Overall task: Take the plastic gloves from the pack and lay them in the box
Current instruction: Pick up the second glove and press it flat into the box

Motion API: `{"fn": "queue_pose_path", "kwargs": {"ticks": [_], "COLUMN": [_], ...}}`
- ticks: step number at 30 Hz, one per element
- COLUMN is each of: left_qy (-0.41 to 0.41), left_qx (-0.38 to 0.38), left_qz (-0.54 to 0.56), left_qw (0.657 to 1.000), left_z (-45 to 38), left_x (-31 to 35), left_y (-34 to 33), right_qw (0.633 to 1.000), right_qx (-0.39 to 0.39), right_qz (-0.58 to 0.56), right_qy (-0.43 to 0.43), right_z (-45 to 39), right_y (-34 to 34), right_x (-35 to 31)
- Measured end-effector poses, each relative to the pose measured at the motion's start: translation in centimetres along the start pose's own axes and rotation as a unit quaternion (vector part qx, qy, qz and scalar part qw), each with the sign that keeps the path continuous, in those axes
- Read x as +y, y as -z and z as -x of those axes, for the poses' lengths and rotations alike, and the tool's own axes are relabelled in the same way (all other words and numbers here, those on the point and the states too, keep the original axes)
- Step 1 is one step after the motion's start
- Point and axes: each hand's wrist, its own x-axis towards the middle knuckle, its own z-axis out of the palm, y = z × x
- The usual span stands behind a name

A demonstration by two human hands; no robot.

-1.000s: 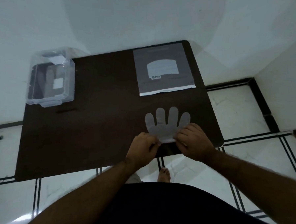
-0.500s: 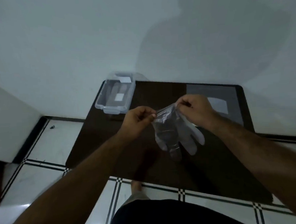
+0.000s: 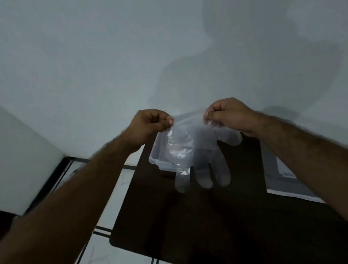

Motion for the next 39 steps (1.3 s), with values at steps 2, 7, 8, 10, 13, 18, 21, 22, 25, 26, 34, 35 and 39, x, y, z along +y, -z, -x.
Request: {"fn": "queue_pose_path", "kwargs": {"ticks": [2, 7, 8, 10, 13, 18, 21, 22, 25, 26, 34, 35, 39], "left_qy": [0.014, 0.077, 0.087, 0.11, 0.132, 0.093, -0.013, -0.064, -0.21, -0.242, -0.262, -0.25, -0.221], "left_qx": [-0.053, -0.136, -0.145, -0.146, -0.119, -0.053, 0.015, 0.037, 0.065, 0.063, -0.093, -0.115, -0.149], "left_qz": [-0.015, -0.102, -0.126, -0.157, -0.155, -0.108, -0.106, -0.127, -0.203, -0.217, -0.344, -0.36, -0.419], "left_qw": [0.998, 0.982, 0.978, 0.971, 0.972, 0.988, 0.994, 0.989, 0.954, 0.944, 0.897, 0.892, 0.868], "left_z": [-2.3, -8.3, -9.6, -12.0, -15.1, -17.7, -18.2, -18.1, -16.4, -15.4, -10.7, -10.9, -12.1], "left_x": [-0.1, -1.2, -1.6, -2.7, -4.4, -5.5, -5.6, -5.7, -5.7, -5.7, -12.5, -13.5, -17.2], "left_y": [2.8, 8.0, 8.7, 9.7, 10.2, 9.4, 9.0, 9.0, 8.8, 8.7, 8.2, 8.1, 7.6], "right_qw": [1.0, 0.999, 0.998, 0.996, 0.992, 0.988, 0.982, 0.98, 0.975, 0.971, 0.967, 0.968, 0.959], "right_qx": [0.002, 0.011, 0.014, 0.027, 0.065, 0.139, 0.17, 0.176, 0.173, 0.172, 0.077, 0.067, 0.025], "right_qz": [-0.006, -0.032, -0.039, -0.055, -0.067, -0.057, -0.077, -0.084, -0.029, 0.01, 0.176, 0.184, 0.249], "right_qy": [-0.004, -0.038, -0.048, -0.065, -0.083, -0.042, 0.022, 0.049, 0.136, 0.164, 0.165, 0.156, 0.136], "right_z": [-2.5, -8.1, -9.2, -11.2, -14.0, -16.9, -17.2, -16.9, -14.5, -13.4, -9.0, -9.4, -11.9], "right_y": [-0.9, -3.1, -3.6, -4.6, -5.5, -6.0, -5.5, -5.2, -5.2, -5.4, -9.3, -9.8, -11.4], "right_x": [-1.2, -2.2, -2.1, -2.0, -1.5, -1.2, -1.2, -1.1, -0.9, -0.7, 6.1, 6.9, 10.5]}}
